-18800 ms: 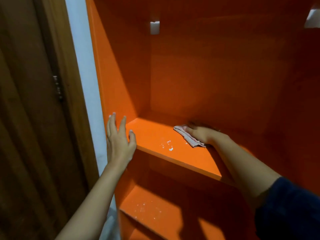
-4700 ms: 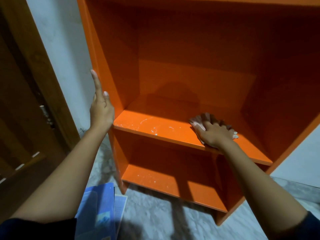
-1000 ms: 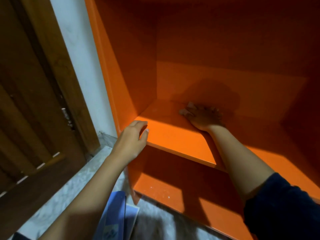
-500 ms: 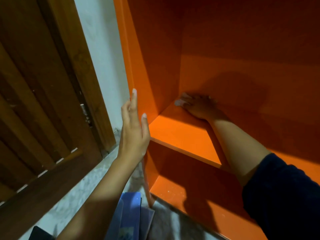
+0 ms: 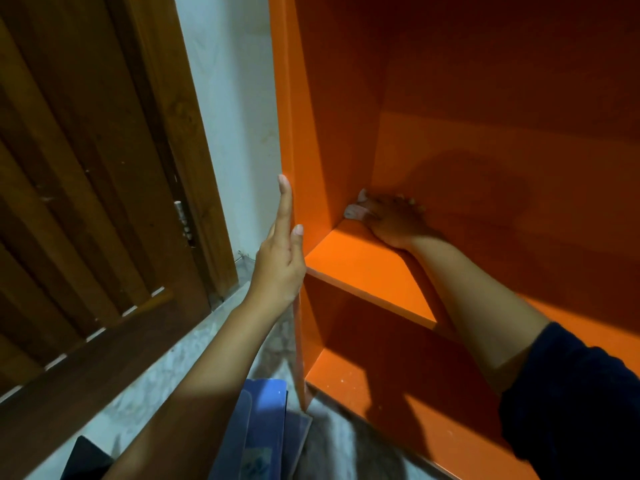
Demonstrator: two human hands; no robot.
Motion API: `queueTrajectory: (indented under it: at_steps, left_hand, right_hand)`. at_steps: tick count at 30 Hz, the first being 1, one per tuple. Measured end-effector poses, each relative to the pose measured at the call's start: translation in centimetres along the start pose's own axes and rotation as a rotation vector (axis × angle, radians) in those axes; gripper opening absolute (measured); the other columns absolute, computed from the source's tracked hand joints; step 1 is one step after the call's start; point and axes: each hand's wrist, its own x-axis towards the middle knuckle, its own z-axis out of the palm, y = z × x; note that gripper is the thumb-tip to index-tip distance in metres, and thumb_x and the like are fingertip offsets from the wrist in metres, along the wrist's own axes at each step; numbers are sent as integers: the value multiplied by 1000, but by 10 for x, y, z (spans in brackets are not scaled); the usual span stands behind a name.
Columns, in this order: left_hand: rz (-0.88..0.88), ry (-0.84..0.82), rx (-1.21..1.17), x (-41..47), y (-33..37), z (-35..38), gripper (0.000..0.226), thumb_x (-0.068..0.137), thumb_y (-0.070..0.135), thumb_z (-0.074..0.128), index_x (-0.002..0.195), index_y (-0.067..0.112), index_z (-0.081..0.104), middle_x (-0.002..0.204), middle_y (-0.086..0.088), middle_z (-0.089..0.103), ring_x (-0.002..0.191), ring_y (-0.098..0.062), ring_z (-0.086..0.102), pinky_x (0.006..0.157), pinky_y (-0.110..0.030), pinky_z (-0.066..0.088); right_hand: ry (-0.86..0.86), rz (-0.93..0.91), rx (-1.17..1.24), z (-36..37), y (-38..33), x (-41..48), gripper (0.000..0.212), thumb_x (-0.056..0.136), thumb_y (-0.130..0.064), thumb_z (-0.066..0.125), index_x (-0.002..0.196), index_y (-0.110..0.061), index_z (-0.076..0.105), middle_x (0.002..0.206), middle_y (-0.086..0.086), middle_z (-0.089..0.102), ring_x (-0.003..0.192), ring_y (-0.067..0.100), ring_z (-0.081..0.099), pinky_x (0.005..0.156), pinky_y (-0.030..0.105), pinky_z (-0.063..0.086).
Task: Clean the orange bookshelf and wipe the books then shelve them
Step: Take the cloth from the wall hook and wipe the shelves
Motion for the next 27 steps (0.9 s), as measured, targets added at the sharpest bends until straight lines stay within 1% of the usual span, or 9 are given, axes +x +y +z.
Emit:
queueTrajectory:
  at_steps: [3,6,10,13,17,20,23,25,27]
  left_hand:
    - [-3,-31,-16,1,0,-2,65,102,33,25,126,67,-25,153,-10,29,77,-30,62,68,-47,56]
    - [-14,-86,-54,1,-1,-9,65,102,33,26,123,71,-22,153,-9,28,106,-30,60,88,-43,53]
    - [-60,-138,-54,3,5,-19,67,102,27,30,127,63,-20,153,-7,29,115,-25,57,96,-46,49]
    - [-81,-125,-29,3,13,-21,70,102,21,33,131,57,-19,144,-12,42,100,-22,62,89,-42,53]
    - [-84,-107,-6,6,19,-23,83,100,11,38,125,65,-20,147,-13,38,108,-31,59,88,-35,53]
    - [-121,-94,20,6,21,-23,84,99,7,39,130,60,-19,141,-16,44,95,-25,61,68,-14,47]
    - [-161,-59,64,5,23,-20,82,99,6,39,135,54,-17,133,-23,49,84,-23,61,53,-10,39]
    - [-180,-50,44,2,24,-17,83,99,6,39,138,53,-17,139,-21,44,90,-24,62,60,-12,43]
    - [-191,-43,32,-3,25,-15,82,99,6,40,141,50,-15,148,-14,35,109,-27,58,79,-23,49]
  right_hand:
    - [-24,-47,-16,0,-18,-23,45,100,-50,27,144,-41,28,157,-1,19,143,37,9,112,56,6]
    - [-33,-137,48,1,-32,-48,44,95,-60,26,138,-50,34,157,-7,19,143,33,10,112,54,2]
    - [37,-251,-3,3,-49,-77,44,99,-49,33,142,-39,37,154,-4,29,136,28,33,109,38,26]
    - [51,-308,-74,6,-59,-95,44,98,-48,35,141,-40,37,153,-5,30,129,32,36,105,40,28]
    - [92,-422,-113,10,-68,-117,42,97,-44,43,138,-36,45,148,-3,38,129,33,36,110,47,23]
    - [125,-457,-174,14,-72,-134,39,95,-43,47,133,-37,52,146,-1,40,119,36,41,97,48,35]
    - [167,-455,-196,13,-73,-152,36,93,-35,54,129,-33,57,146,-1,42,115,37,44,90,45,34]
    - [203,-441,-189,11,-66,-165,35,92,-30,57,127,-31,59,145,-1,44,113,38,45,87,43,33]
    - [234,-403,-189,9,-54,-180,34,94,-29,55,128,-32,58,147,-4,42,113,36,44,85,41,32]
